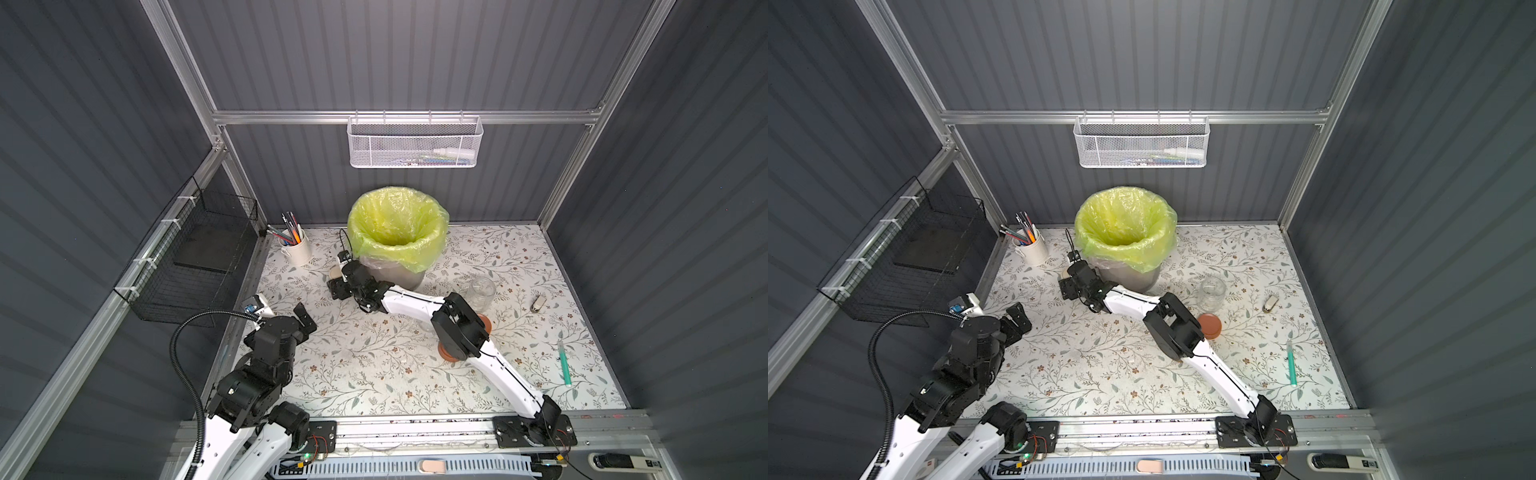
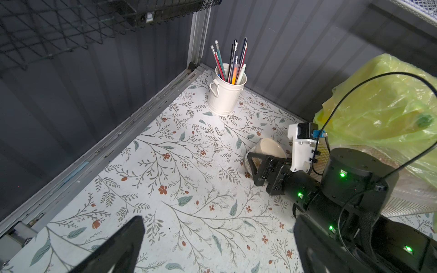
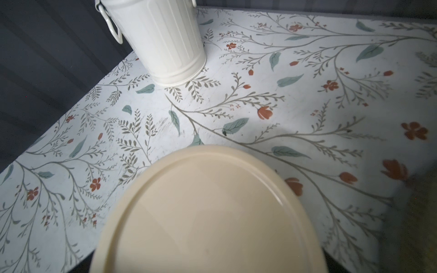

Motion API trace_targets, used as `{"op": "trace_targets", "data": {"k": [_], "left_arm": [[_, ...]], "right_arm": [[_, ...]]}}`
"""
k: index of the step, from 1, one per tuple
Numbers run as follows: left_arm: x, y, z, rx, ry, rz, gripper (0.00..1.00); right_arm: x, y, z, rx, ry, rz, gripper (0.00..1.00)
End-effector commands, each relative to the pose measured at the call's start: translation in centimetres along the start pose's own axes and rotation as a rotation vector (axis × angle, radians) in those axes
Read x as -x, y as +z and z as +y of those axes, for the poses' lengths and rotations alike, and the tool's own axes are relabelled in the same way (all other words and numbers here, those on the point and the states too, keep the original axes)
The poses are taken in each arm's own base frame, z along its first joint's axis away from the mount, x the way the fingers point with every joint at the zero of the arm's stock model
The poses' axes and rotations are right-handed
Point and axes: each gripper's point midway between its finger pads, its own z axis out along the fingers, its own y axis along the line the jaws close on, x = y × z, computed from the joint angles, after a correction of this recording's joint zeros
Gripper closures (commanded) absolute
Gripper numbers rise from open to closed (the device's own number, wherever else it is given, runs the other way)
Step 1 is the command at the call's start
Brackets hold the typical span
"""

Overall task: Empty expired oatmeal from jars
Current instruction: Pick up the jar from the center of the board.

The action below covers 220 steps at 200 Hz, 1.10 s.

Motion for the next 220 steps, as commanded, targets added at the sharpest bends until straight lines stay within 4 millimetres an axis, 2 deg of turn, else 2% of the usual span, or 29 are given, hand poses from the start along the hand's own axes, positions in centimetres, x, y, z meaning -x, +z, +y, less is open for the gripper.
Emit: {"op": "trace_targets", "data": {"k": [1, 35, 50, 88, 121, 175, 220], "left_arm": [[0.7, -0.5, -0.4, -0.037, 0.039, -0.031, 0.0], [1.4, -0.7, -0.6, -0.035, 0.087, -0.038, 0.0], [1.5, -0.8, -1.3, -0.072, 0.11, -0.036, 0.0], [1.6, -0.8, -2.6, -0.143, 0.118, -0.038, 0.0], [1.2, -1.1, -4.9, -0.259, 0.147, -0.001, 0.0], [-0.4, -2.8, -10.4, -0.577, 0.203, 0.071, 0.0], [-1.3, -4.2, -13.4, -0.76, 0.227, 0.113, 0.0]], "right_arm": [[4.1, -3.1, 2.5, 0.066, -0.006, -0.073, 0.36], [4.2, -6.7, 4.8, 0.101, -0.041, -0.076, 0.36], [4.1, -8.5, 5.6, 0.122, -0.028, -0.073, 0.36], [3.2, -12.8, 6.4, 0.133, 0.004, -0.046, 0.37], [1.7, -16.6, 6.0, 0.117, 0.018, -0.022, 0.37], [0.1, -24.4, 4.3, 0.066, 0.05, -0.003, 0.38], [-1.0, -30.1, 1.3, -0.001, 0.109, -0.002, 0.38]]}}
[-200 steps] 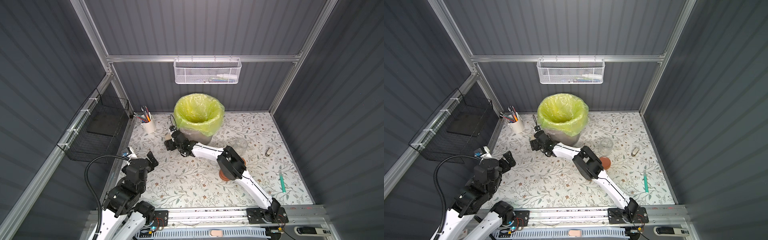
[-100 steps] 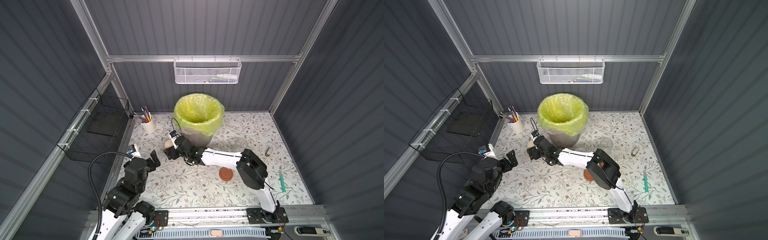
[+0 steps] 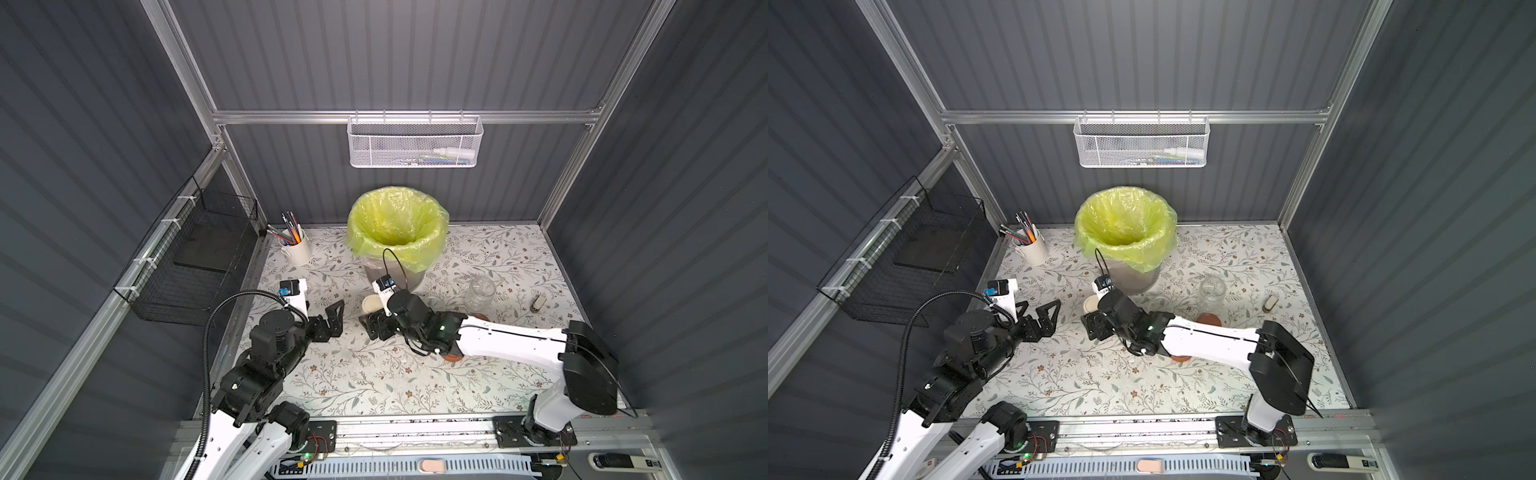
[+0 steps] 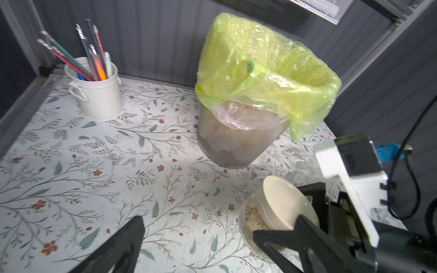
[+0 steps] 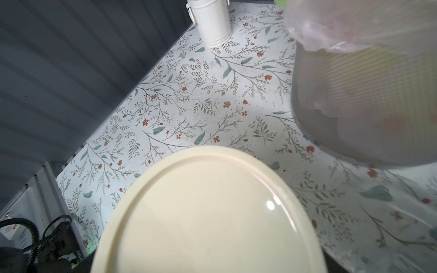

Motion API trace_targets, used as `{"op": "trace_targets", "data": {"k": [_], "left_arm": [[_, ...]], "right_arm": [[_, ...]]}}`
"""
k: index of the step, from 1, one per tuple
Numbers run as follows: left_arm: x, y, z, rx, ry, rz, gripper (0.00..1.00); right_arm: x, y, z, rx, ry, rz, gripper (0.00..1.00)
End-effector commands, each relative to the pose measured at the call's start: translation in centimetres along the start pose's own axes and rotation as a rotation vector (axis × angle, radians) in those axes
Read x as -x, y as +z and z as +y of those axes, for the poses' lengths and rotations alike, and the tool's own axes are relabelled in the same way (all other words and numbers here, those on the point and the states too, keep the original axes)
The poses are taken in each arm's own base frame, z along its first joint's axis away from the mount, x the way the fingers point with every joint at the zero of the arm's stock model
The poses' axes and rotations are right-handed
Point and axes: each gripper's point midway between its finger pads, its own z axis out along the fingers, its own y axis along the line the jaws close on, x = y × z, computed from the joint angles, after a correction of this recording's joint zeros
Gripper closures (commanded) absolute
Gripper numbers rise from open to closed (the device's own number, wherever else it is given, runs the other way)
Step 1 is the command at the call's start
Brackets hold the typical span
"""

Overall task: Empty expired oatmeal from jars
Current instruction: Pick up the jar from the center of the board.

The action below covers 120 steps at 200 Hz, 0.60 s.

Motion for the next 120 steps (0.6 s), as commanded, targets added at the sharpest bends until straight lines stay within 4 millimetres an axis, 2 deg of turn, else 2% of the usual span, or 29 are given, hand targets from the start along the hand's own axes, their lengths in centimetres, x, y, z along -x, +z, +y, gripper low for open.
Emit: {"op": "trace_targets", "data": {"k": [1, 32, 59, 77, 120], "left_arm": [[0.8, -0.1, -3.2, -0.174, 0.038, -0.016, 0.0], [-0.2, 0.9, -6.1, -0.343, 0.041, 0.031, 0.0], [-0.9, 1.4, -7.5, -0.41, 0.084, 0.053, 0.0], [-1.3, 1.6, -8.5, -0.441, 0.118, 0.06, 0.0], [-3.2, 2.9, -12.0, -0.536, 0.219, 0.102, 0.0]], "right_arm": [[1.0, -3.4, -1.7, -0.057, 0.063, -0.052, 0.38], [1.6, -8.2, -4.0, -0.132, 0.092, -0.077, 0.38], [2.2, -11.3, -5.5, -0.175, 0.135, -0.076, 0.38], [2.6, -12.7, -6.5, -0.183, 0.183, -0.078, 0.38], [3.7, -13.7, -7.8, -0.202, 0.207, -0.05, 0.38]]}}
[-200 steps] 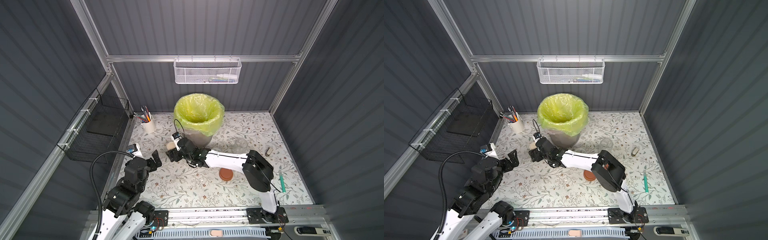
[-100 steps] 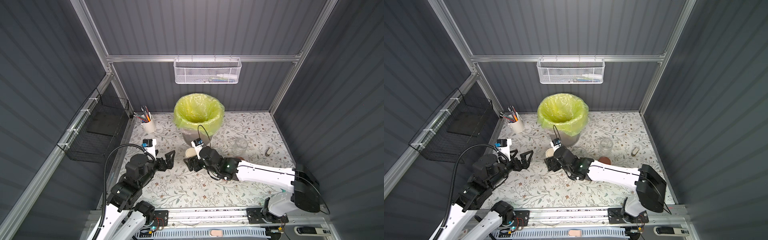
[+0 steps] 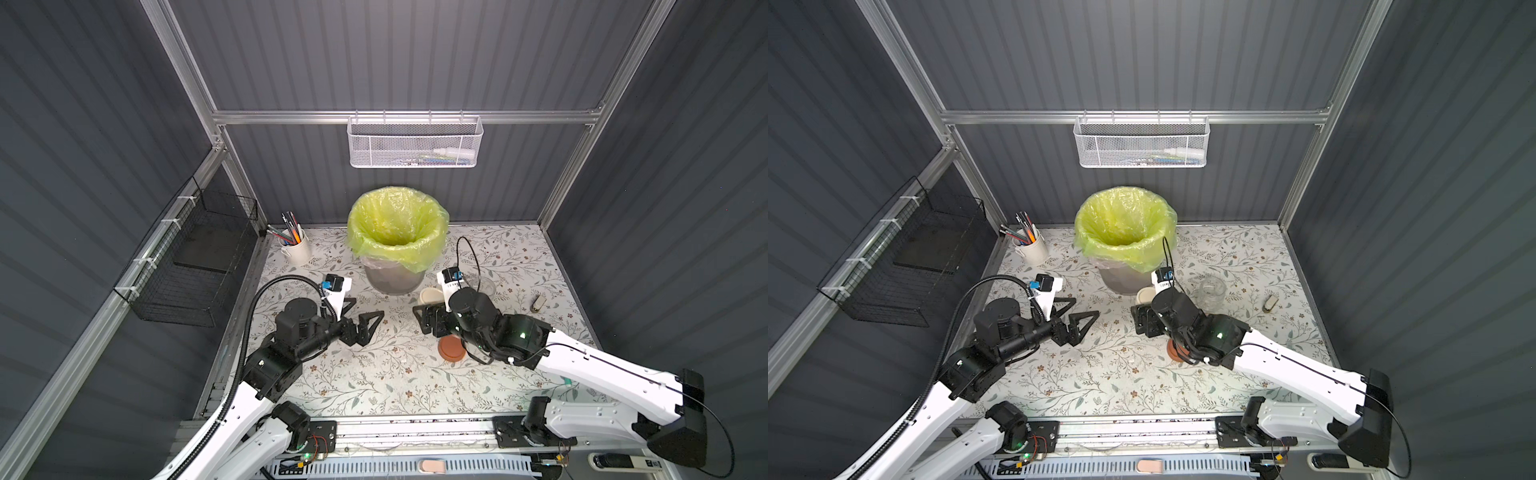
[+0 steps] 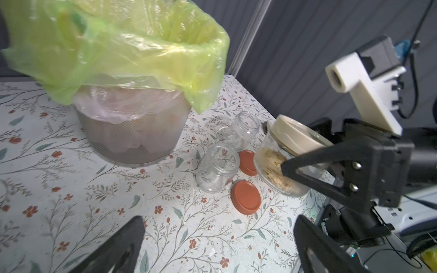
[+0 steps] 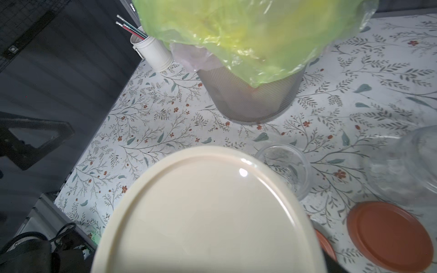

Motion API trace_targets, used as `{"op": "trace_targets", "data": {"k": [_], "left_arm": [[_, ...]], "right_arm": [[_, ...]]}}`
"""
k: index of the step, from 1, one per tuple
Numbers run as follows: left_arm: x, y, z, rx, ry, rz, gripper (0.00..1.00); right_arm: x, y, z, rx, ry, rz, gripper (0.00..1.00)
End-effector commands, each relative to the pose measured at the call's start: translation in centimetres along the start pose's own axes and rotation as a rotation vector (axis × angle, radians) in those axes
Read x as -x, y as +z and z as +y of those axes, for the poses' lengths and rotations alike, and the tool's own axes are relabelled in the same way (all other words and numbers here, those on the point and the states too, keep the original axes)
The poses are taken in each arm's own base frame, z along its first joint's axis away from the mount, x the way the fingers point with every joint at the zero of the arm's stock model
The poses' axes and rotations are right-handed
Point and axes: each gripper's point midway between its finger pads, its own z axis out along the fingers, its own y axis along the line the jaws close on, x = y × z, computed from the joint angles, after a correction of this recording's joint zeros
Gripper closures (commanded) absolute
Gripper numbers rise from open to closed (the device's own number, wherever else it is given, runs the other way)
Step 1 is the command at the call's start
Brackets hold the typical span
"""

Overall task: Empty expired oatmeal from jars
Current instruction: Pick up the jar from the center of the board.

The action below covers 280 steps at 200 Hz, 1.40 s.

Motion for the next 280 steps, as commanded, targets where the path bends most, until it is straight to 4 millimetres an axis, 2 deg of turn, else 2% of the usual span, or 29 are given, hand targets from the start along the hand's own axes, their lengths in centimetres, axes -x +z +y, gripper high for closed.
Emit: {"op": "trace_targets", "data": {"k": [1, 29, 54, 80, 122, 168, 205, 210, 231, 280], "left_arm": [[-0.1, 1.4, -2.0, -0.075, 0.096, 0.002, 0.0], [-0.7, 2.8, -4.0, -0.124, 0.194, 0.017, 0.0], [-1.5, 4.1, -4.5, -0.137, 0.237, 0.031, 0.0], [-1.8, 5.1, -5.1, -0.171, 0.255, 0.019, 0.0], [-1.9, 6.7, -5.2, -0.182, 0.274, 0.011, 0.0], [-2.1, 8.0, -5.2, -0.188, 0.277, 0.02, 0.0], [-1.0, 7.8, -5.9, -0.219, 0.261, -0.031, 0.0], [-0.8, 7.8, -6.0, -0.221, 0.26, -0.037, 0.0], [-0.3, 7.9, -6.1, -0.222, 0.257, -0.048, 0.0], [-0.5, 8.7, -6.4, -0.245, 0.245, -0.034, 0.0]], "right_arm": [[1.6, -1.0, -0.1, 0.008, 0.039, -0.008, 0.38], [2.5, -0.9, -0.5, 0.031, 0.082, -0.014, 0.38], [3.9, -1.5, -0.1, 0.044, 0.087, -0.026, 0.38], [4.0, -0.9, 0.6, 0.051, 0.071, -0.003, 0.38], [4.1, 0.0, 2.0, 0.115, 0.076, 0.0, 0.39], [4.1, -0.1, 3.2, 0.169, 0.057, -0.009, 0.39], [3.7, 0.0, 3.3, 0.17, 0.039, -0.002, 0.4], [4.3, -0.1, 3.7, 0.187, 0.045, -0.026, 0.4], [4.3, -0.4, 4.0, 0.204, 0.034, -0.036, 0.4], [4.2, -0.9, 4.1, 0.215, 0.033, -0.043, 0.4]]}}
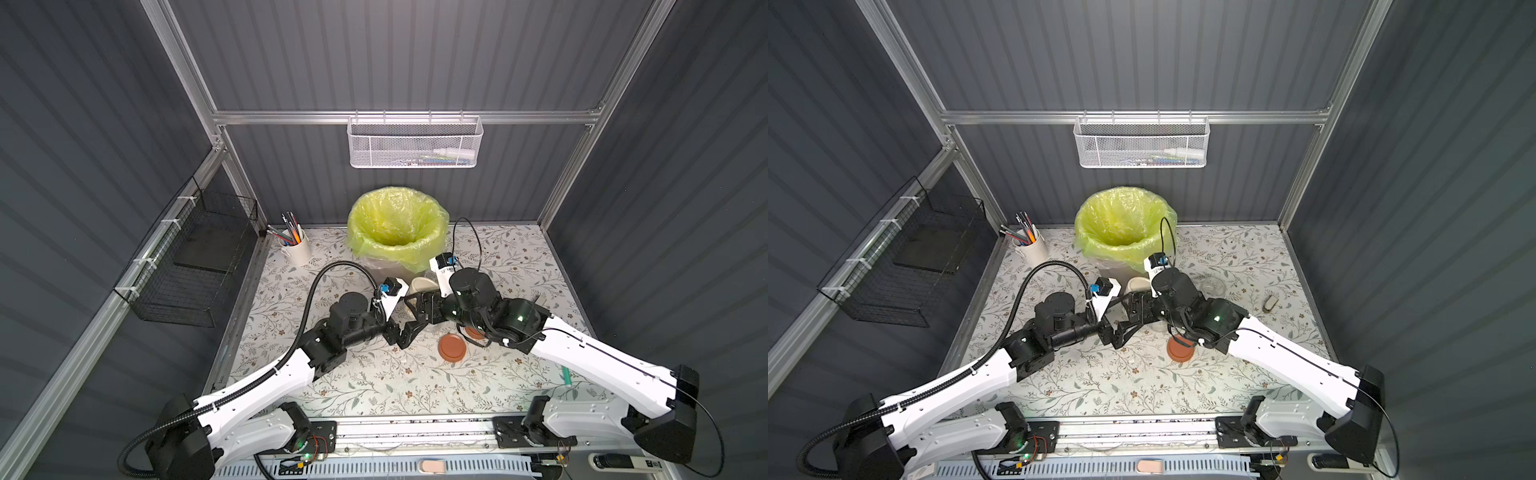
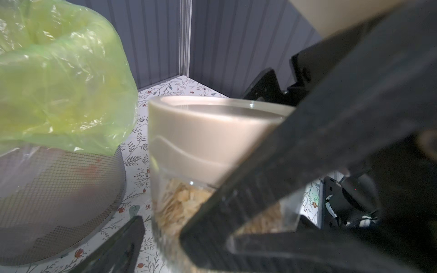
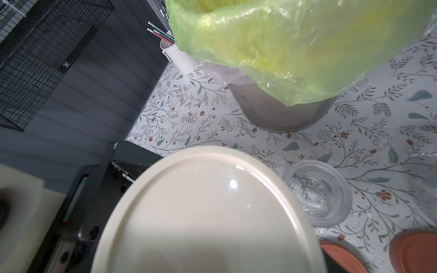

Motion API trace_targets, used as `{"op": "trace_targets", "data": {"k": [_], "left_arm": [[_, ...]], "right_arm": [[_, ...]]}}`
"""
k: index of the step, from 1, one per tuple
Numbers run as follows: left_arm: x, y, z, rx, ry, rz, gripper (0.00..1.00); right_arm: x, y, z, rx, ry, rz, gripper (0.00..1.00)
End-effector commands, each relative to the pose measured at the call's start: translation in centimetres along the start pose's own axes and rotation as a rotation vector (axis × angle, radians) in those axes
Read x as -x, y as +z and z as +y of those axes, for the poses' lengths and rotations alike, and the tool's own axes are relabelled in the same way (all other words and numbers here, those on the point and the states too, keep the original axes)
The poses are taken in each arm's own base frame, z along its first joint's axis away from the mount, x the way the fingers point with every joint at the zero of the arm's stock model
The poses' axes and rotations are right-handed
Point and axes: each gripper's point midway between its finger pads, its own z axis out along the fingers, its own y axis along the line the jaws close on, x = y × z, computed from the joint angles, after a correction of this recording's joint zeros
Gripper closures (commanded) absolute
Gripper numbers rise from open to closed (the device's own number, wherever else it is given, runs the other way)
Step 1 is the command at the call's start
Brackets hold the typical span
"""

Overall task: Empty expired oatmeal from jars
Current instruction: Pick up the jar from the center of the board.

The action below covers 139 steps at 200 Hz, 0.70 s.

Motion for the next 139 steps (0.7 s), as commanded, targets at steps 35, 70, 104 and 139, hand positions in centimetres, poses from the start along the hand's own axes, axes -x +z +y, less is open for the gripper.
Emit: {"op": "trace_targets", "data": {"k": [35, 70, 104, 139], "left_arm": [[2.4, -0.3, -0.8, -0.029, 0.01, -0.079, 0.0], [2.7, -0.3, -0.8, -0.026, 0.022, -0.084, 0.0], [2.7, -0.1, -0.5, -0.017, 0.024, -0.088, 0.0], [3.1, -0.1, -0.6, -0.017, 0.023, -0.101, 0.0]], "right_arm": [[1.5, -1.3, 1.6, 0.068, -0.011, -0.074, 0.4], [1.5, -1.1, 2.0, 0.083, -0.011, -0.071, 0.41], [1.5, -1.3, 2.2, 0.093, -0.011, -0.072, 0.41], [1.0, -0.9, 2.4, 0.099, -0.021, -0.053, 0.42]]}}
